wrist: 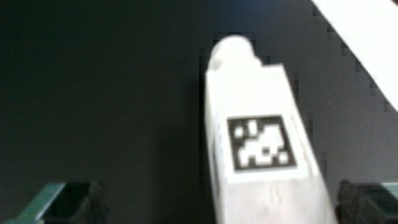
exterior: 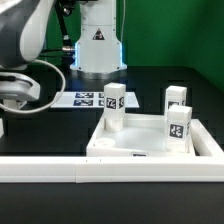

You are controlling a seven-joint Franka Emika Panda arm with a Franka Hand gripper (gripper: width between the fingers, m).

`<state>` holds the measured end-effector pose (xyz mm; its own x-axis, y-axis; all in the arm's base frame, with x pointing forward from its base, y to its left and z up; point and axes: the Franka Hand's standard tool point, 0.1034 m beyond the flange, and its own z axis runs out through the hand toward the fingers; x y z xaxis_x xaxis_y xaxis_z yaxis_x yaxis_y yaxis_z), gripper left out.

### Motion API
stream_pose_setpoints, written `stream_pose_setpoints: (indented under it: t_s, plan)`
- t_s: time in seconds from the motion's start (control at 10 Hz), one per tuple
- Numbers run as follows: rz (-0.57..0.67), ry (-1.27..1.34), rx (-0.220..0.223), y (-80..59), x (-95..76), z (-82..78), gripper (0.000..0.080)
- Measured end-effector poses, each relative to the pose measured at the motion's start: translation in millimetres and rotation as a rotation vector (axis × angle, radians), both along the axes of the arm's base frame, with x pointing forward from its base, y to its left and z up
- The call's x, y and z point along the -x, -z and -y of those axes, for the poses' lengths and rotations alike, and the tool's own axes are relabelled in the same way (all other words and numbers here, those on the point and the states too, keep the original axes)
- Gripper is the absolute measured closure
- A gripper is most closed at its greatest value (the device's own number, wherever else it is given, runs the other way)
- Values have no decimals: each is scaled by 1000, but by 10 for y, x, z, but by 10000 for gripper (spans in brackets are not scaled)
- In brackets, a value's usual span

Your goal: Assemble square table

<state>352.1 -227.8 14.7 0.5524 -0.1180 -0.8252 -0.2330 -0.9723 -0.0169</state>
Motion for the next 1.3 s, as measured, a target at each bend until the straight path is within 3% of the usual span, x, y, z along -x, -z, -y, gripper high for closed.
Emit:
stream_pose_setpoints:
  t_s: [0.1,0.2,0.3,0.5,1.3]
  plan:
    - [0,1,0,-1,2,2,150]
    - [-1,1,0,1,8,1,275]
    - [-1,1,0,1,9,1,275]
    - [-2,2,0,1,11,1,514]
    - [-2,2,0,1,13,2,511]
